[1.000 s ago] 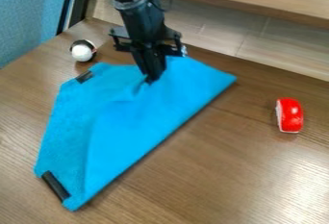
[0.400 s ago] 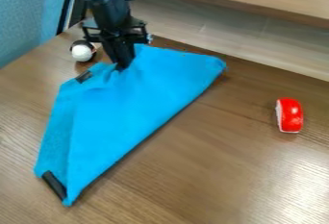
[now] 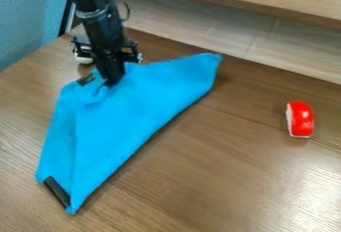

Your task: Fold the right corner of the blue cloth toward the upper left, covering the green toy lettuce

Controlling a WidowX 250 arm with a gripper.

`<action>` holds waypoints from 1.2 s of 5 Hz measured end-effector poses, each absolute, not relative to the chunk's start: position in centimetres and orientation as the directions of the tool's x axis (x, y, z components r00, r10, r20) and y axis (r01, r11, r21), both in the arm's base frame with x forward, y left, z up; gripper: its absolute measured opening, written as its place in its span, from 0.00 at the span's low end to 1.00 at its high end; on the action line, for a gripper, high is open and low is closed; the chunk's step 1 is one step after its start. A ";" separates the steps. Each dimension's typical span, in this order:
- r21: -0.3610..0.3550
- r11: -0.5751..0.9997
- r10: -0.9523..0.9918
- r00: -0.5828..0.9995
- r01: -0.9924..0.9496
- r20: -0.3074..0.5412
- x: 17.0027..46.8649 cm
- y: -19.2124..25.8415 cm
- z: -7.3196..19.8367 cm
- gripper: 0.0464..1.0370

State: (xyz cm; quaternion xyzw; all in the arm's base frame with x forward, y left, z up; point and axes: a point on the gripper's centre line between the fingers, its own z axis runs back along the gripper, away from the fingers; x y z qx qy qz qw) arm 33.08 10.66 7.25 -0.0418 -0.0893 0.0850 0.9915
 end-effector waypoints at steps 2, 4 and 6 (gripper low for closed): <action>-0.030 0.979 0.205 0.967 -0.203 0.149 32.2 14.3 5.7 0.05; -0.084 0.965 0.259 0.956 -0.249 0.135 31.4 15.3 3.5 0.50; -0.174 0.964 0.246 0.921 -0.201 0.300 32.9 12.5 9.5 0.97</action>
